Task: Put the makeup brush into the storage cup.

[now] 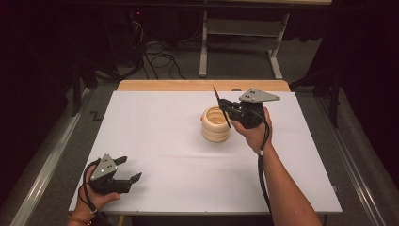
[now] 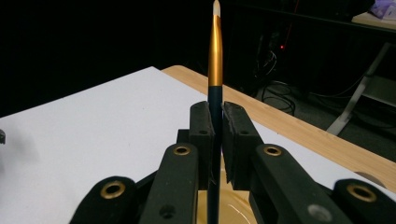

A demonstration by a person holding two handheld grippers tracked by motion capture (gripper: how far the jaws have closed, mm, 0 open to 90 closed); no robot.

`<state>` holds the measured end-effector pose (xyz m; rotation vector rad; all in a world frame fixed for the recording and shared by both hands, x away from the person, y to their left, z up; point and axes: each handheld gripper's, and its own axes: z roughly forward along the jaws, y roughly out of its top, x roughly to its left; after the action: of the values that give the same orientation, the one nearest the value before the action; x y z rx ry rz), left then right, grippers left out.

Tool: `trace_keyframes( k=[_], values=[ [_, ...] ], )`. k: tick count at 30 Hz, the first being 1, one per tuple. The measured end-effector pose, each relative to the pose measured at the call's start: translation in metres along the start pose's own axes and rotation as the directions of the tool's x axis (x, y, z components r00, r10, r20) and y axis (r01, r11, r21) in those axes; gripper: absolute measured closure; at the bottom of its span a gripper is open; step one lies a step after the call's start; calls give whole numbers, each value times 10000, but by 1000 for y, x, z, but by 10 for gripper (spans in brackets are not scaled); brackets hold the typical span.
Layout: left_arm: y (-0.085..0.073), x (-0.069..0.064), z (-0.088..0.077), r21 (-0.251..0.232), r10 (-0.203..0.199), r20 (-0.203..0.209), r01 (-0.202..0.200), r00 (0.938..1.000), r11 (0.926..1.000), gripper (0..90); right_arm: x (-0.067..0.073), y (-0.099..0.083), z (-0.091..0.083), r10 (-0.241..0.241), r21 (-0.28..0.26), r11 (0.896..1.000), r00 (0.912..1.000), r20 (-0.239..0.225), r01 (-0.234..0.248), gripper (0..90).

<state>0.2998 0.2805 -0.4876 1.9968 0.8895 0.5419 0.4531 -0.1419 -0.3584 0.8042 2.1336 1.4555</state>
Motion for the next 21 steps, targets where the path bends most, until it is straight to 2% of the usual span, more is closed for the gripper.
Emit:
trace_keyframes(
  k=[7, 9, 21],
  values=[
    [0, 0, -1, -25, 16, -32, -16, 10000, 10000, 204, -2, 2, 4, -81, -202, 9998, 9999, 63, 83, 846],
    [0, 0, -1, -31, 6, -37, -6, 10000, 10000, 204, -3, 3, 5, -6, -351, 9994, 10000, -57, 4, 846],
    [-1, 0, -1, -67, 16, -27, -16, 10000, 10000, 204, -4, 3, 17, 85, -803, 9967, 10000, -13, -86, 846]
  ],
)
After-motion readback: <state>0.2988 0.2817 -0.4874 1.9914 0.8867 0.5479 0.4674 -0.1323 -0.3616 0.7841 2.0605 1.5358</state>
